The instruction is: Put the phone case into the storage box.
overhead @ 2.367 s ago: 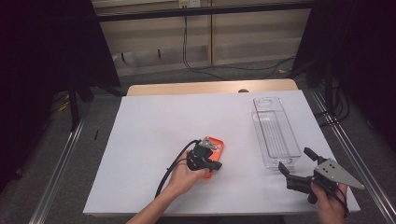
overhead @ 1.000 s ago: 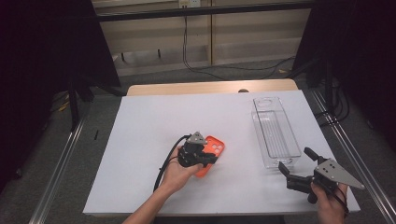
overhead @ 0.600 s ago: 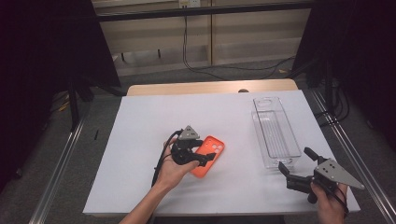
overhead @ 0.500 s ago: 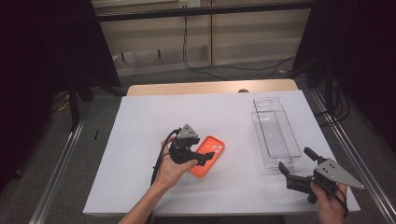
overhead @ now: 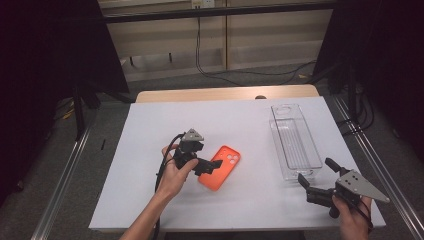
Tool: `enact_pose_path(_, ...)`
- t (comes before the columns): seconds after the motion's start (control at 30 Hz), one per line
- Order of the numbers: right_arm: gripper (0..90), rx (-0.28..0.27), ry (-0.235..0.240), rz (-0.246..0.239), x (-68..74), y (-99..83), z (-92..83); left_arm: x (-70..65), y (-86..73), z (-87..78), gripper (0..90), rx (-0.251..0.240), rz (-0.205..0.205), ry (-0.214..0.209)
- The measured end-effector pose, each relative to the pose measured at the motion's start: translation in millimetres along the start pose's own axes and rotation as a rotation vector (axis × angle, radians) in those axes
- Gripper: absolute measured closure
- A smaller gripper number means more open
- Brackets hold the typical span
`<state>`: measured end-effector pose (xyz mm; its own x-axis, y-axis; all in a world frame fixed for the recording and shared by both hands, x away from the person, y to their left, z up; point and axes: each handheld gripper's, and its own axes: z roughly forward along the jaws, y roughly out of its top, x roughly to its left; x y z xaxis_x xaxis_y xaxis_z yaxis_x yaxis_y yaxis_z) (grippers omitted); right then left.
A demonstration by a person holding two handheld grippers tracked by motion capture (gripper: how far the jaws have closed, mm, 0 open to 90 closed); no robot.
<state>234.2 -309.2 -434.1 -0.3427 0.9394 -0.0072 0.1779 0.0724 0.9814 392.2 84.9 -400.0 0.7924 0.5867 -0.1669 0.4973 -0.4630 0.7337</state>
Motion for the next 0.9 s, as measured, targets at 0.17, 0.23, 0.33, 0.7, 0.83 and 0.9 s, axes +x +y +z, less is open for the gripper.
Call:
enact_pose_path(0.17, 0.5, 0.002, 0.001, 0.001, 0.2, 0.1, 0.7, 2.5, 0.0, 3.0, 5.9, 0.045, 0.016, 0.001)
enact_pose_path(0.23, 0.5, 0.004, 0.002, 0.003, 0.2, 0.0, 0.9, 3.1, -0.3, 5.7, 6.0, 0.066, 0.01, -0.001)
enact_pose_path(0.33, 0.6, 0.005, 0.0, 0.003, 0.3, -0.2, 2.1, 3.1, 0.1, 12.0, 6.1, 0.12, 0.032, 0.025)
enact_pose_path(0.7, 0.6, 0.008, 0.003, -0.006, 0.6, -0.2, 3.6, -0.1, 3.1, 36.0, 4.5, 0.201, 0.035, 0.012)
enact_pose_path(0.83, 0.6, 0.008, 0.004, -0.004, 0.3, -0.5, 3.9, -1.7, 7.5, 41.8, 4.5, 0.217, 0.032, 0.001)
enact_pose_path(0.9, 0.6, 0.009, 0.003, -0.004, 0.7, -0.5, 4.2, -2.6, 8.7, 47.2, 4.8, 0.236, 0.033, 0.005)
